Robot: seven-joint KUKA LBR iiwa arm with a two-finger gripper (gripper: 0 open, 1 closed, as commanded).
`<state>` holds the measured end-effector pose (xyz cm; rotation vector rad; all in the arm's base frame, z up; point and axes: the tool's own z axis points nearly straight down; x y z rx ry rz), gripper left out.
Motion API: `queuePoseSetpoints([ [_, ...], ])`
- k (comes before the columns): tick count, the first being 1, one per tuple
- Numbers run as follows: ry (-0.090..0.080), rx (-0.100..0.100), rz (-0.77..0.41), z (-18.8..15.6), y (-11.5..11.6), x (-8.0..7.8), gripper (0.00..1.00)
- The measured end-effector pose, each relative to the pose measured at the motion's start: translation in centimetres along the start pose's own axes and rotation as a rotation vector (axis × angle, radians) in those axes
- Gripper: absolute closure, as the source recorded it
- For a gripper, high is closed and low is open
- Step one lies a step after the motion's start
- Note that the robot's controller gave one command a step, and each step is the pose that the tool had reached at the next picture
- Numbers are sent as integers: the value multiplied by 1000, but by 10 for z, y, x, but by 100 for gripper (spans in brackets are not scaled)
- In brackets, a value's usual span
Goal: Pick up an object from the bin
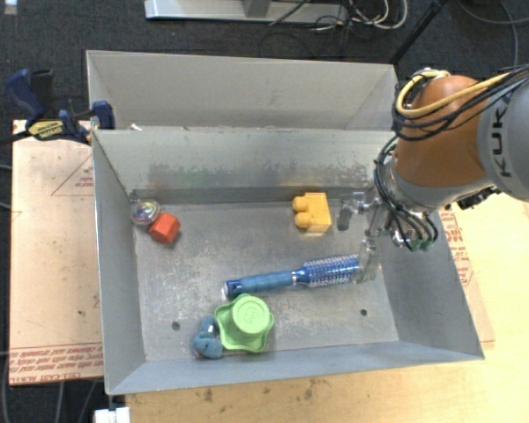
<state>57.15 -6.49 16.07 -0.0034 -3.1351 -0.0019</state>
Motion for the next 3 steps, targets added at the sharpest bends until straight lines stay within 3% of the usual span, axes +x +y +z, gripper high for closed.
queuePoseSetpoints([
  [1, -1, -1, -78, 96, 0, 6, 0],
  [2, -6, 1, -79, 91, 0, 5, 100],
  [3, -16, 3, -66, -49, -1, 11, 100],
])
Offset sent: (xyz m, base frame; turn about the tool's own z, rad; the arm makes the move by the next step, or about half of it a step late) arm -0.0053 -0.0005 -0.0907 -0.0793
